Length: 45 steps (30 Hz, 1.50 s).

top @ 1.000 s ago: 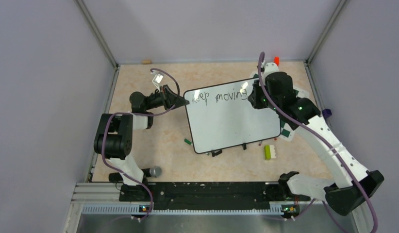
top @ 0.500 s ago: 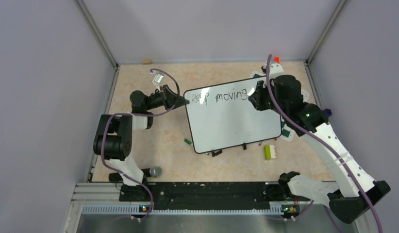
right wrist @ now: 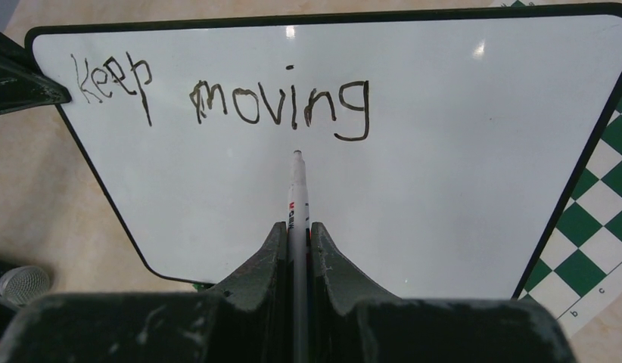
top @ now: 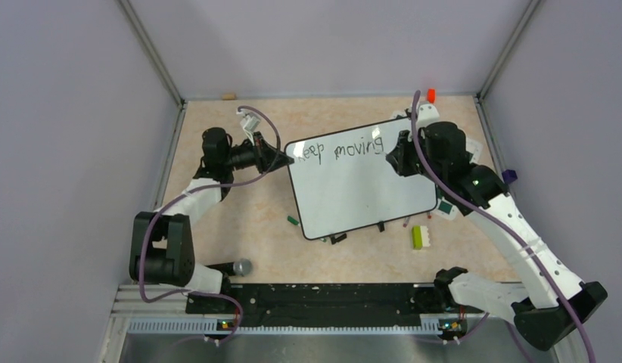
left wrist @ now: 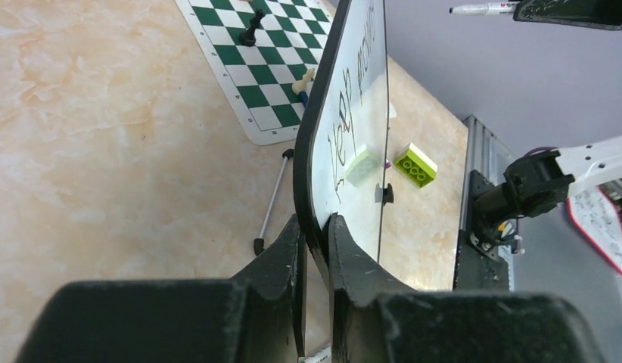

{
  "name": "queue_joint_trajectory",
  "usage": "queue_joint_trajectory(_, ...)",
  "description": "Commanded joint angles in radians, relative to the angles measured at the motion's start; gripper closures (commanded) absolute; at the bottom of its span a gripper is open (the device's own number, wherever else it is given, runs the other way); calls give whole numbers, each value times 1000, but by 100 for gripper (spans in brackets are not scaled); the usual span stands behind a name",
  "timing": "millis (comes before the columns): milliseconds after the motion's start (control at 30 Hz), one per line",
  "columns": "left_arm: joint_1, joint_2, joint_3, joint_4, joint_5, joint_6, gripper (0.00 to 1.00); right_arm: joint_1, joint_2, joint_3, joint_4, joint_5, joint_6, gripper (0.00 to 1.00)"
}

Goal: Write a sentence on the whiteboard

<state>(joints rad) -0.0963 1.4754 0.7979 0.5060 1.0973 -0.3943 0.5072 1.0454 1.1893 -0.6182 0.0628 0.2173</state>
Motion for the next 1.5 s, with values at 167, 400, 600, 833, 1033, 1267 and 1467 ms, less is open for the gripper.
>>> queue_joint_trajectory(167, -23, 62, -9, -208, 68, 284, 90, -10, -31, -20, 20, 14, 9, 100)
queue_joint_trajectory(400, -23, 53, -28, -146, 55, 229, 90, 2, -24, -43, 34, -1, 42, 100)
queue_joint_trajectory(600, -25, 57, -43, -14, 113, 154, 90, 185, 48, -41, 42, 158, 91, 100)
queue_joint_trajectory(833, -35, 60, -42, -4, 159, 152, 89, 385, 157, 5, 51, 337, 159, 100)
queue_joint_trajectory(1033, -37, 50, -39, -36, 158, 167, 89, 472, 217, 20, 91, 411, 170, 100)
queue_joint_trajectory(1267, -40, 42, -34, -53, 163, 176, 88, 533, 268, 50, 155, 475, 149, 100)
queue_joint_trajectory(1467, -40, 34, -33, -59, 165, 179, 88, 571, 347, 108, 152, 552, 120, 100)
